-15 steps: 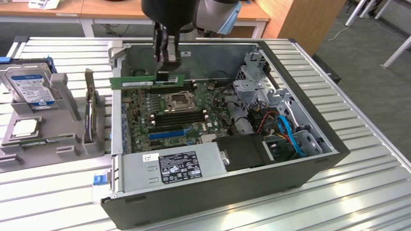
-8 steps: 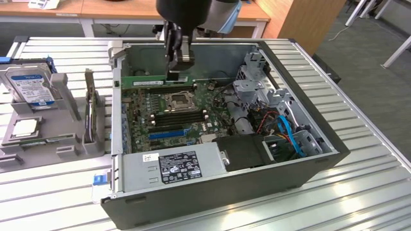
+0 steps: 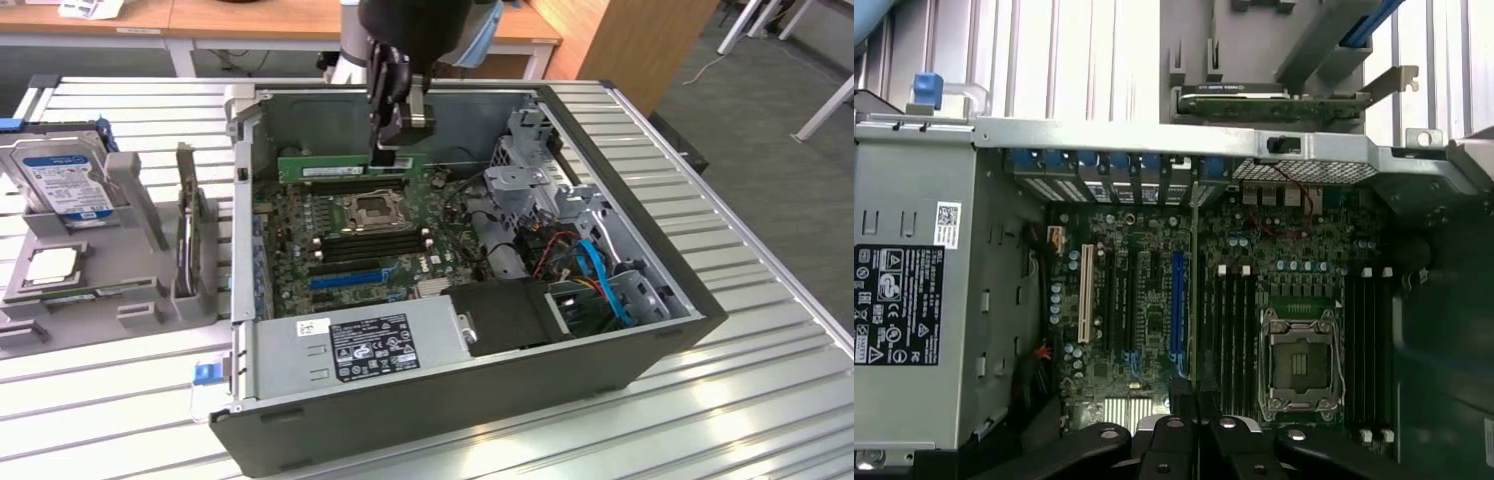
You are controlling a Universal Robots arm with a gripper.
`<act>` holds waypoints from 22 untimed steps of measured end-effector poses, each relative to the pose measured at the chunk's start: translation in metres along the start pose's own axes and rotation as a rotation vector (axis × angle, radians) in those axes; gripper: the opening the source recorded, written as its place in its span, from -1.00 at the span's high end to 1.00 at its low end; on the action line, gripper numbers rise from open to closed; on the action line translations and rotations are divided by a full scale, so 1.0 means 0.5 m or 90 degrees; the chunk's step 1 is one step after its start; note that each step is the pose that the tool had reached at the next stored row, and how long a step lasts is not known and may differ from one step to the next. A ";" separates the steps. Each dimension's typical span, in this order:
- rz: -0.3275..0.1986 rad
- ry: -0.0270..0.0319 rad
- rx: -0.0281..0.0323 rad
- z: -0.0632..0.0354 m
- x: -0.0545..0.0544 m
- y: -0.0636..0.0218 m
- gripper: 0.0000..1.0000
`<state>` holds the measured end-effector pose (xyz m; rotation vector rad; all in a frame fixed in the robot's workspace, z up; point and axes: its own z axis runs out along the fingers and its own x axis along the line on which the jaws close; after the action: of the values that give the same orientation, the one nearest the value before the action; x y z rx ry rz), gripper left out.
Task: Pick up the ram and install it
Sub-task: 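Pick up the ram and move it above insertion slot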
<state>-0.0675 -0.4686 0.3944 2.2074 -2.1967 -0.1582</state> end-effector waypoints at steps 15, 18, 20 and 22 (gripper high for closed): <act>0.000 0.0002 -0.0027 -0.003 0.000 -0.037 0.76; 0.000 0.0001 -0.0026 -0.003 0.000 -0.037 0.76; 0.000 0.0000 -0.0020 -0.003 0.000 -0.037 0.76; -0.001 0.0001 0.0014 -0.003 0.000 -0.037 0.76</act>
<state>-0.0490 -0.4686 0.3942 2.2107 -2.1957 -0.1558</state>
